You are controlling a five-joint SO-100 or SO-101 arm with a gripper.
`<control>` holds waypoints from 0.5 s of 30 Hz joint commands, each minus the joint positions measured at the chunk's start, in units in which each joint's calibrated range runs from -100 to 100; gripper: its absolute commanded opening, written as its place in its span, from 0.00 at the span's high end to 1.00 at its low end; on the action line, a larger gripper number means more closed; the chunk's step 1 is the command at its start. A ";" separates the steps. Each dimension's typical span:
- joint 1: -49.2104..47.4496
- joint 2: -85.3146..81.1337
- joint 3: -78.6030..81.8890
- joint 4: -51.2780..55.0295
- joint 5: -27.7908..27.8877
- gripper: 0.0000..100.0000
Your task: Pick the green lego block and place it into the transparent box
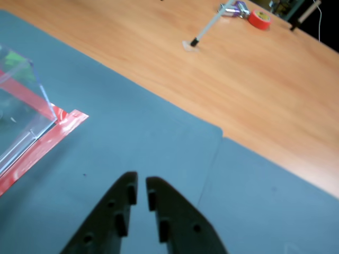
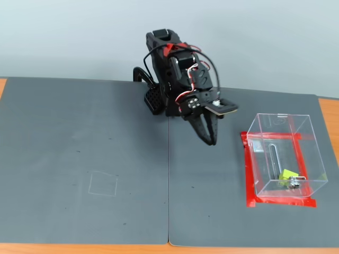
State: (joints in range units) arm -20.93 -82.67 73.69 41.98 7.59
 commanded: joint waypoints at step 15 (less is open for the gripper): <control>16.71 -15.13 16.91 -0.92 -2.62 0.98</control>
State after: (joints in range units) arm -5.23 -95.07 89.31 41.98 5.10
